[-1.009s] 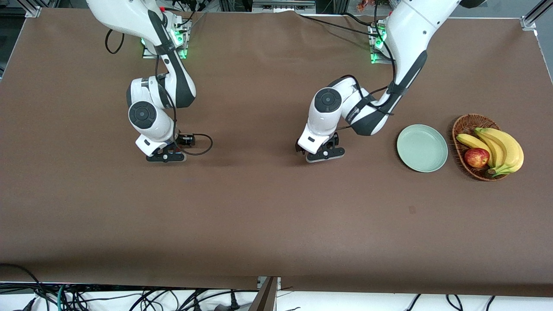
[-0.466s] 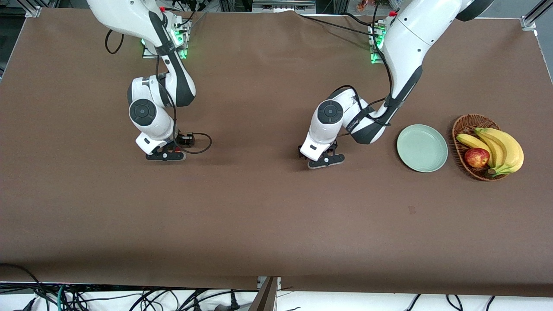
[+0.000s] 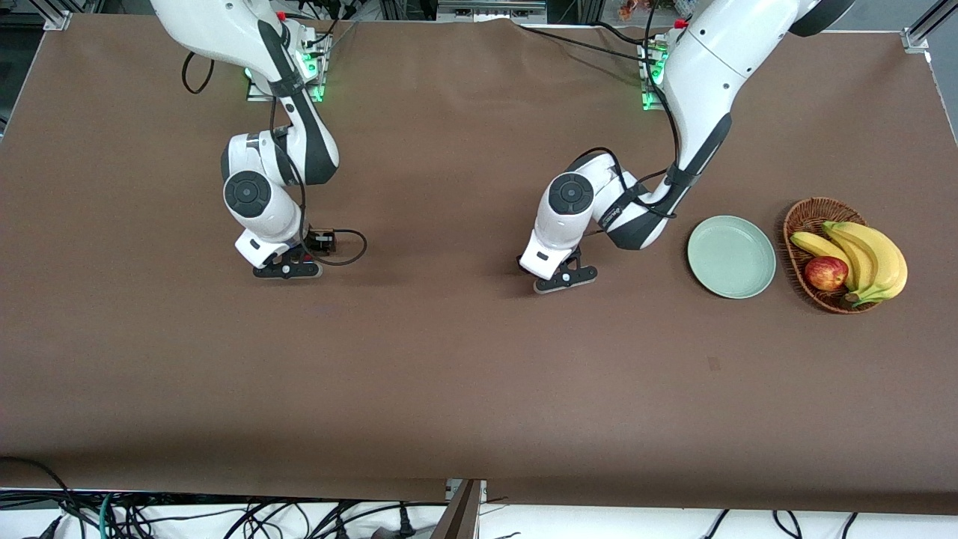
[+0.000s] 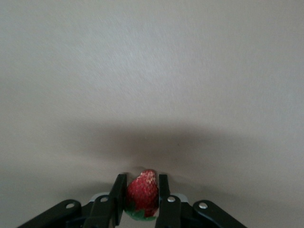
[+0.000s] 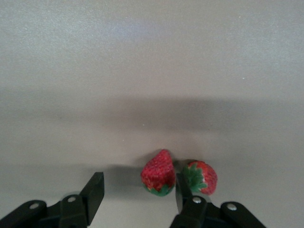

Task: Collect all strawberries into plate
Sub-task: 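Lower the strawberry onto the plate with the left gripper while the right gripper grasps another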

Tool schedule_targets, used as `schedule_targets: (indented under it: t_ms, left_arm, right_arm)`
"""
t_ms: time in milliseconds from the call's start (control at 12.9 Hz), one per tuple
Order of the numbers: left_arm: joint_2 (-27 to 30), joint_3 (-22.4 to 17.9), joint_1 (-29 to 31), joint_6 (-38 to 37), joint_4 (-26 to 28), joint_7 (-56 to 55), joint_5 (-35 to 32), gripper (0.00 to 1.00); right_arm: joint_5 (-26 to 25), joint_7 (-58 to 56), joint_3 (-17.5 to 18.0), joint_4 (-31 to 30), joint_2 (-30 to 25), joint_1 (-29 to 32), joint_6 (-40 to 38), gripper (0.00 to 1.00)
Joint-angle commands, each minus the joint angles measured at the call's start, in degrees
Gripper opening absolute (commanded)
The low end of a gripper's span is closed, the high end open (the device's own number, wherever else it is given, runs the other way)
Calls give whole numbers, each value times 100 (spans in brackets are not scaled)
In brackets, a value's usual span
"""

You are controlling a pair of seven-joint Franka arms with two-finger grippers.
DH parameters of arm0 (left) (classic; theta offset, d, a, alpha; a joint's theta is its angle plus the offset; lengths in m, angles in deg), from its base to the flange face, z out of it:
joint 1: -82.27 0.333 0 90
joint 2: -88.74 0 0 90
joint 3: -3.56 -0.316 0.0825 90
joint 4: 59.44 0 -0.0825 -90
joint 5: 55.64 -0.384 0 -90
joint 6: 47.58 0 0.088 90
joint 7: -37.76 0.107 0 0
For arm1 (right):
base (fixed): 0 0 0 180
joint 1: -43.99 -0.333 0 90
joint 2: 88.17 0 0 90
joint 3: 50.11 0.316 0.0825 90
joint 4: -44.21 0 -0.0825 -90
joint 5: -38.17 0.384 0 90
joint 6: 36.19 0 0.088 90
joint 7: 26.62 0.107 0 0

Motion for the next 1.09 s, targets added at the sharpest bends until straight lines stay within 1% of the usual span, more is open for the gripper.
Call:
schedule_targets:
  t_ms: [0,155,310,388,466,621,776,854,1009]
  left_arm:
    - [486,62,203,-478,-156,-75,163,16]
    - [626,71,230,-557,-174,-75,208,16]
    - [750,97,466,-707,-174,47,217,15]
    - [794,89,572,-724,-174,396,400,14]
    - [890,-16,608,-794,-165,896,732,14]
    - [1118,-306,888,-1223,-165,2081,1278,14]
    - [1295,-779,1108,-1540,-148,3285,1718,14]
    - [1356,-1043,1248,-1681,-130,3996,1929,14]
    - [1479,-1491,1520,-1752,44,5289,2220,14]
  right_arm:
    - [36,-209,-3,-130,-40,39,162,69]
    - [36,-209,-3,-130,-5,92,223,68]
    - [36,-218,-3,-130,39,101,268,65]
    - [36,-209,-3,-130,65,101,277,63]
    - [36,-209,6,-130,74,101,294,61]
    - [45,-209,6,-130,118,101,321,56]
    - [45,-209,15,-130,118,101,329,53]
    - [45,-209,15,-130,127,101,329,50]
    - [219,-209,32,-130,144,101,329,45]
